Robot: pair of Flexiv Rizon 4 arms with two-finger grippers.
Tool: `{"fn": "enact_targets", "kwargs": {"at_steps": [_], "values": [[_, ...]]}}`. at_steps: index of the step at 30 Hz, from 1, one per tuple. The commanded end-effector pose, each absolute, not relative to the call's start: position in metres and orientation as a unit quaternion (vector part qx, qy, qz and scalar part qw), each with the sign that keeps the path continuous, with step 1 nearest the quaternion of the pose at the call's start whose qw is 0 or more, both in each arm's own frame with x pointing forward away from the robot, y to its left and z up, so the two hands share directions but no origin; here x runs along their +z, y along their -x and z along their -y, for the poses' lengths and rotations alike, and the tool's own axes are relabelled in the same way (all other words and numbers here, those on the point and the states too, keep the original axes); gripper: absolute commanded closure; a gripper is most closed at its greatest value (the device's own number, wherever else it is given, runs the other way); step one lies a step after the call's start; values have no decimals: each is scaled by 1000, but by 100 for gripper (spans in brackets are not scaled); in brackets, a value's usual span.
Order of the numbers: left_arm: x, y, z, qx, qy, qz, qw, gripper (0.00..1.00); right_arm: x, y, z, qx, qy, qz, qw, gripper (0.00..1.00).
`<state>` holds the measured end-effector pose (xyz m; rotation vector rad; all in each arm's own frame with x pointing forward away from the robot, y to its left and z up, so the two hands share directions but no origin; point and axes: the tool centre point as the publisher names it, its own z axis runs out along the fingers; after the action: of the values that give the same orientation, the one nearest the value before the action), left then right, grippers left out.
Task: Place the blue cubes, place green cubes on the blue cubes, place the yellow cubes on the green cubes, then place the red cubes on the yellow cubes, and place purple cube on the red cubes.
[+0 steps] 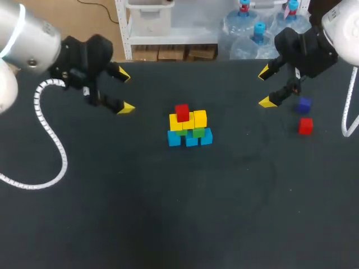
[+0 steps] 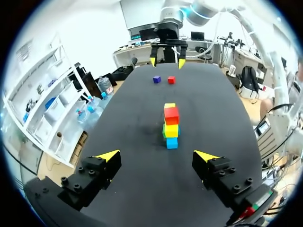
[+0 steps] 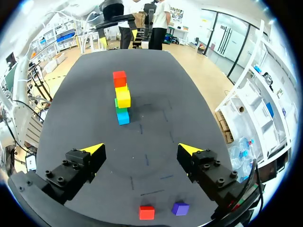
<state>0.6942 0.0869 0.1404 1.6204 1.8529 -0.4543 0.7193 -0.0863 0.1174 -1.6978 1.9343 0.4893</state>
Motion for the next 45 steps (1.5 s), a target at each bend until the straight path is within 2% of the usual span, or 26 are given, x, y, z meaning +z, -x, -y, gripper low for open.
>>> {"fn": "enact_targets", "kwargs": {"at_steps": [1, 31, 34, 37, 45], "values": [[135, -684, -102, -179, -604, -706, 325, 0, 117, -720, 86, 181, 626, -713, 258, 0], [136, -679, -104, -182, -596, -705, 338, 0, 117, -720, 86, 181, 626, -713, 258, 0], [136, -679, -104, -182, -596, -705, 338, 0, 114, -718, 72, 139, 657, -705, 228, 0], [136, -679, -104, -182, -596, -705, 338, 0, 114, -717, 87, 112, 639, -731, 209, 0], [136, -679, -104, -182, -596, -705, 338, 0, 120, -692, 173, 72, 528, -821, 204, 0]]}}
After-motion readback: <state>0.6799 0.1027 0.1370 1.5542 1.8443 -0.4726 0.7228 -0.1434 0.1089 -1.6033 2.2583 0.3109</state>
